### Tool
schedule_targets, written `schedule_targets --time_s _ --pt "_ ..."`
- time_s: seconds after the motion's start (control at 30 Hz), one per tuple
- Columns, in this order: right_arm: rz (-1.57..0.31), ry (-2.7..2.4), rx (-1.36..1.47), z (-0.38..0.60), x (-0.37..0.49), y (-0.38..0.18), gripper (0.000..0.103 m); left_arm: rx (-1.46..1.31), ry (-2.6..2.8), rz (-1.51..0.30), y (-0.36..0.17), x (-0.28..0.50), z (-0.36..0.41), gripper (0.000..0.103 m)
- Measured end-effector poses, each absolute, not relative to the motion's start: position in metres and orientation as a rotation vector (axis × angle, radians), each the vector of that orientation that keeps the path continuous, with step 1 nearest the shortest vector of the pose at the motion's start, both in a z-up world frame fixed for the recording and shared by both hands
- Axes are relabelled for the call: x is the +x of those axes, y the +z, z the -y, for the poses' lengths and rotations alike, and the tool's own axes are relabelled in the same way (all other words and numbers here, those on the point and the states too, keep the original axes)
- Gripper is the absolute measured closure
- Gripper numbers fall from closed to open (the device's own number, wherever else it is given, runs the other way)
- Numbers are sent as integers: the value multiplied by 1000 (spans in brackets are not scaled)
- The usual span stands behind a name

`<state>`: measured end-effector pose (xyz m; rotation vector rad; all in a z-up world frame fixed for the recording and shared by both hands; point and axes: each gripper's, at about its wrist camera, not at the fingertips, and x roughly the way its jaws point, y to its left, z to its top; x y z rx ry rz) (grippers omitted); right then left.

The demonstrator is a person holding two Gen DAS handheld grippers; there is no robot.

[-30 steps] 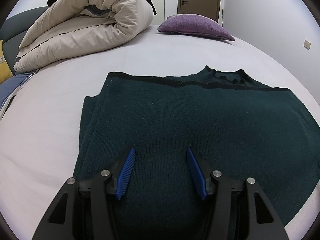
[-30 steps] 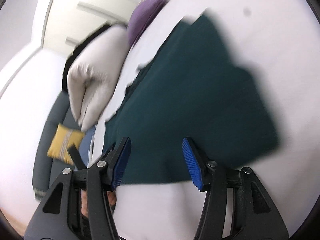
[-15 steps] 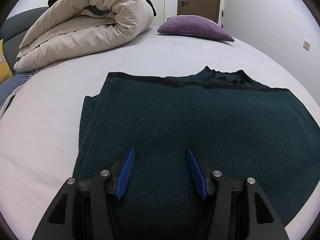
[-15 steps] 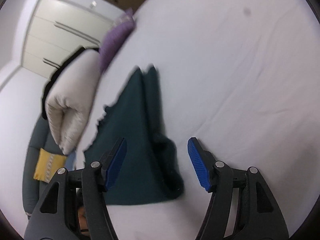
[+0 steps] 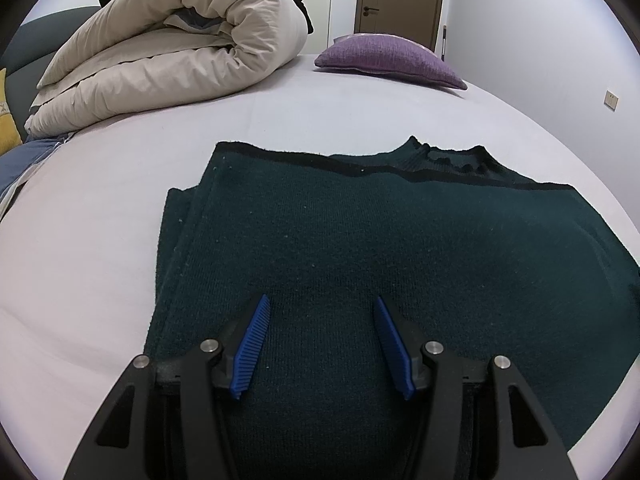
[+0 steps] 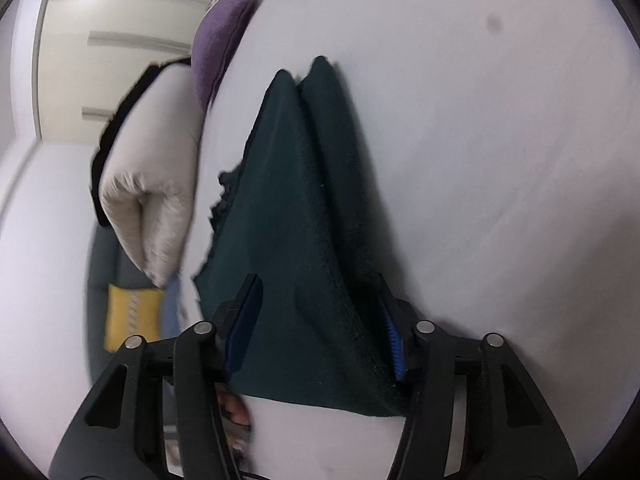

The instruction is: Fold small clothes

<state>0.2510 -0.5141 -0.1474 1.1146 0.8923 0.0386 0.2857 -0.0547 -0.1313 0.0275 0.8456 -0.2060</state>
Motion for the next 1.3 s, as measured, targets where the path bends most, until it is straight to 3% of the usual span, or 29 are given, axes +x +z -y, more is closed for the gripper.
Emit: schedule_targets --time_s 0.23,0.33,0.7,0.87,1.07,1.17,1.3 --pt "-873 5 1161 507 258 -160 79 21 -208 -845 -132 285 54 45" --pt "-851 -5 1156 506 257 -163 84 21 -208 -844 -131 285 54 45" --pt "-829 -118 1010 489 258 -145 87 -13 -223 -841 -131 285 51 45" --pt "-834 -195 817 457 270 -113 87 -40 -234 -837 -131 285 48 46" --pt "-889 -71 279 306 328 -67 87 -99 -259 -833 -132 285 40 46" --pt "-965 83 23 218 345 -88 87 -178 -296 -828 -130 285 28 46" --pt "-1027 93 -62 186 358 -124 88 -355 -355 -847 -124 284 3 46"
